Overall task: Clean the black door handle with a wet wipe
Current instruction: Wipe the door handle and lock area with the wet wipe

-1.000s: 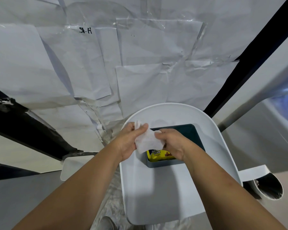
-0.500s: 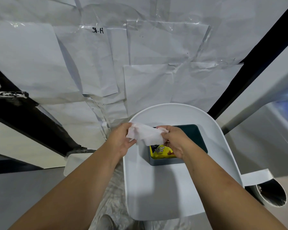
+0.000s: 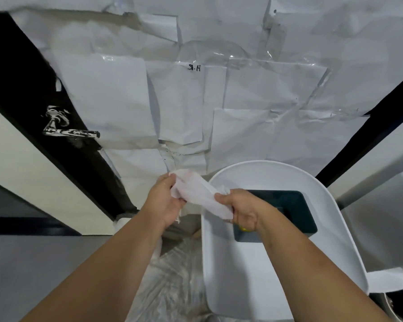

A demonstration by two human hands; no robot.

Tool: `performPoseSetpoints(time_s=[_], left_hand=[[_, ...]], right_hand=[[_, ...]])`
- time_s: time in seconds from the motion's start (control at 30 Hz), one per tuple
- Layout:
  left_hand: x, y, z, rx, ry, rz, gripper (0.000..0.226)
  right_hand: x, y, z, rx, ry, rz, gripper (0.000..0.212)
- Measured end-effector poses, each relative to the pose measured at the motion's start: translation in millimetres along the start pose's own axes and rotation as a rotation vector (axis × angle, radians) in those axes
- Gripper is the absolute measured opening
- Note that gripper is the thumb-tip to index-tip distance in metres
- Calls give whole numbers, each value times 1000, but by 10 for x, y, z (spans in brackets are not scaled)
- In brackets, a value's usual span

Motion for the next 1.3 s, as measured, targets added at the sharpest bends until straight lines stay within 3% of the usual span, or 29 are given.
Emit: performPoseSetpoints(time_s=[0.27,0.47,0.57,0.7,0.8,0.97,1.13,1.3], left_hand=[[-295,-557,796,121,-262,-4,9],[-561,-1166,1410,211,-289,-13,13],[-629,-1506,1736,212,-308,-5,15],[-676,-1826,2110,202,-330,44,15],[-717,-1972,2281,230,-347,65,15],[-666,-2002,2326,283,-342,147,13],[-644,-2057,2290,163,-288,221,11],[-572,-2148,2203,218,-201,173,16]], right_hand=[[134,91,-857,128,-15,230,25],[291,125,-1856,257,-87,253,31],[369,176,-2330,302,-114,288,24],[452,192,-2725,227,-197,367,27],[445,196,-2917,166,-218,406,13],[435,320,-3121,164,-259,472,10],[491,458,-3215,253,-206,562,12],[585,571,-3219,470,-44,474,16]])
Point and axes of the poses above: each hand's wrist, its own x-axis towards the middle knuckle, its own z-axis out of the back of the hand, y = z × x, the point moved 2 cm from there along x, towards the middle knuckle, and after that the axes turned 13 degrees about z, right-handed, at the moved point
